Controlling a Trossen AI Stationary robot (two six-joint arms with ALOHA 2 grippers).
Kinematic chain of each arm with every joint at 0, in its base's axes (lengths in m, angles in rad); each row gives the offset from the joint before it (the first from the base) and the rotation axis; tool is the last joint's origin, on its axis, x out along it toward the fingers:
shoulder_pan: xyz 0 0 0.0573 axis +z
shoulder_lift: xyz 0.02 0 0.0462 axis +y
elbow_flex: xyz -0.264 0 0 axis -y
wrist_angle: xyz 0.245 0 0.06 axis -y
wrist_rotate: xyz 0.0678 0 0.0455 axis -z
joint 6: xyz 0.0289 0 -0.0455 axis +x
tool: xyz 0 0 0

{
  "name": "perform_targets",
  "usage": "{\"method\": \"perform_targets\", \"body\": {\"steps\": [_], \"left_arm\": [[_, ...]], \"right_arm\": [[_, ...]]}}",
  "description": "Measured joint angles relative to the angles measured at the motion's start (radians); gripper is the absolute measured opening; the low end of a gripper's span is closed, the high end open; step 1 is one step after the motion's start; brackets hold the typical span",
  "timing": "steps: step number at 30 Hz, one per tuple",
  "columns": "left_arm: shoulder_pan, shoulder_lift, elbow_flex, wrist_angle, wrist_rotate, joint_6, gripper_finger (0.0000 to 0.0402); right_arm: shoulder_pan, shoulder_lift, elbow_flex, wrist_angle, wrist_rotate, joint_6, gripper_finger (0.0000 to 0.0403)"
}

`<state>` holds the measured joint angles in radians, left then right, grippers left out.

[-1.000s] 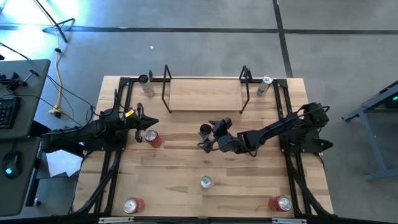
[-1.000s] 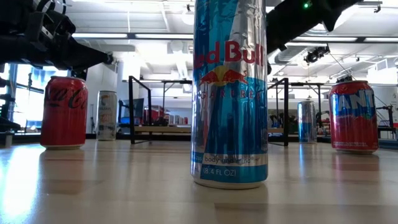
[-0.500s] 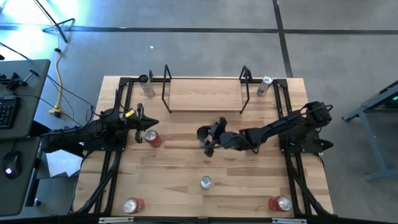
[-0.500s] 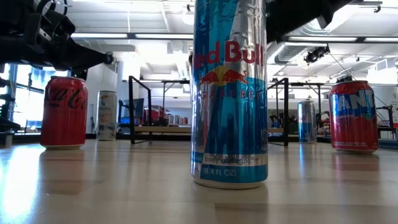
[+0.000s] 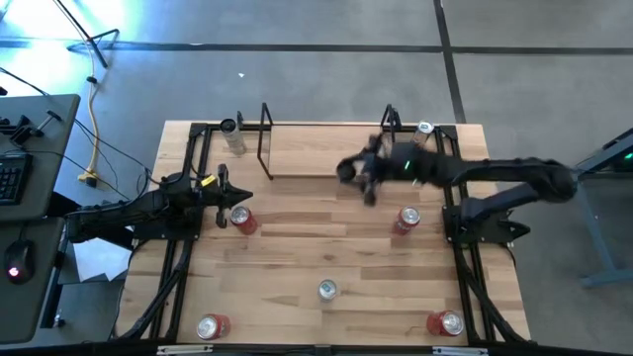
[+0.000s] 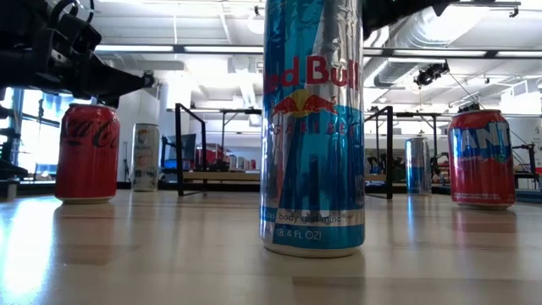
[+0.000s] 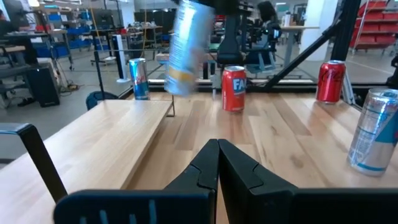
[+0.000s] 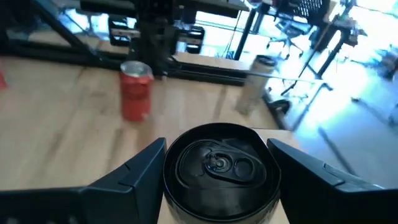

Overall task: Place canned beverage on shelf
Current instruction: Put the bottom white yellow soda can on the shelf

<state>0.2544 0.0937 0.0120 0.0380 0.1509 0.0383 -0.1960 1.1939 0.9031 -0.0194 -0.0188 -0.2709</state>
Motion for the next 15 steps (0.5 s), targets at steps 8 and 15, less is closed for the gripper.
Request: {"method": "perform_targets", "body": {"steps": [8,15], "left_arm": [[0.000,0.000,0.000,0.005,0.000,0.015,0.0001],[0.000,0.000,0.000,0.005,0.000,0.069,0.0001]], "right_arm": [[-0.499,0.003,0.000,-0.047,-0.483,-0.143,0.0234],[-0.699,0.149,0.096,-0.024,-0.742,-0.187,0.0234]]}}
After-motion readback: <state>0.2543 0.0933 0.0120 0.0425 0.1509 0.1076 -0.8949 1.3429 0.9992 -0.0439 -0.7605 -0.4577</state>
